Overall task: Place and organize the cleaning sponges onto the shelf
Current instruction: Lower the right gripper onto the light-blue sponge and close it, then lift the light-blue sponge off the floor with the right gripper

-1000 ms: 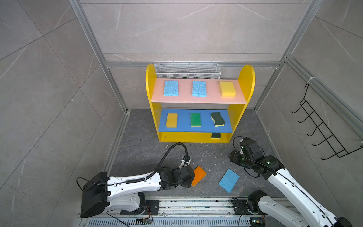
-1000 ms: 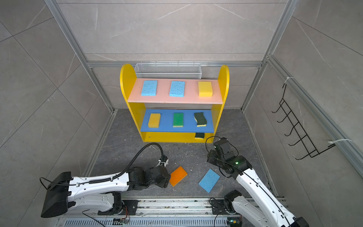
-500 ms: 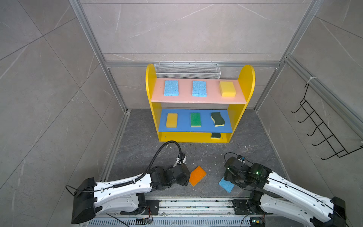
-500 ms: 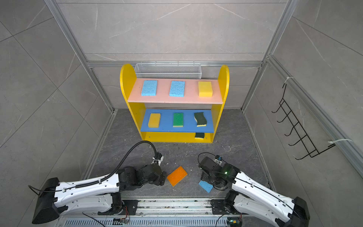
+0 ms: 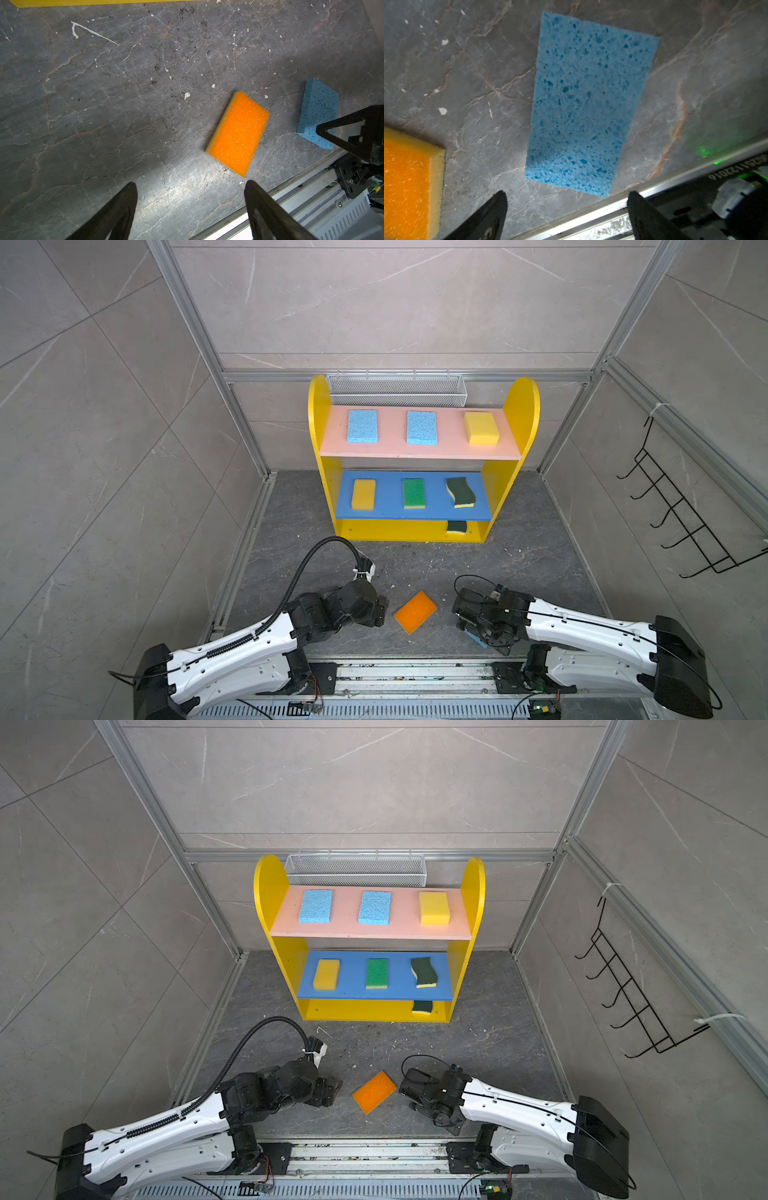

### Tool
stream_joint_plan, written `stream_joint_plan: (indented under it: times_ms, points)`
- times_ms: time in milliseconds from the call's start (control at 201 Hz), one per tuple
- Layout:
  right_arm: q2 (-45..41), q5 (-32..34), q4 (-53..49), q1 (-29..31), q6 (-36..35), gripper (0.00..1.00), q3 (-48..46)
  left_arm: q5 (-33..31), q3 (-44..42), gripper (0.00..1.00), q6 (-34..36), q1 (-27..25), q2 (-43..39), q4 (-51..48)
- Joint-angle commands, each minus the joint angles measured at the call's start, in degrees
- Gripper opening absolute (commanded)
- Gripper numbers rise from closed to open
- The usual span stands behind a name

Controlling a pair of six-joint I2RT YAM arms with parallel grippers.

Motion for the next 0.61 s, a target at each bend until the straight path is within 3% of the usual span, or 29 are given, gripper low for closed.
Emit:
stream_joint_plan:
  times_ms: [0,289,607]
  points:
    - [1.2,-1.0,3.0,0.1,3.1,0.94,-1.7,3.6,-0.4,0.84,3.2,2.2,-0.2,0.4]
    - [-0.9,-1.9,4.3,-0.9,5.0,0.95,-6.1,8.4,-0.8,0.84,5.9,7.0,1.2,2.2]
    - [3.2,-3.4,9.9,-6.0,-4.0,0.95,-5.9,10.0,0.0,0.83,7.1,9.5,2.9,2.6]
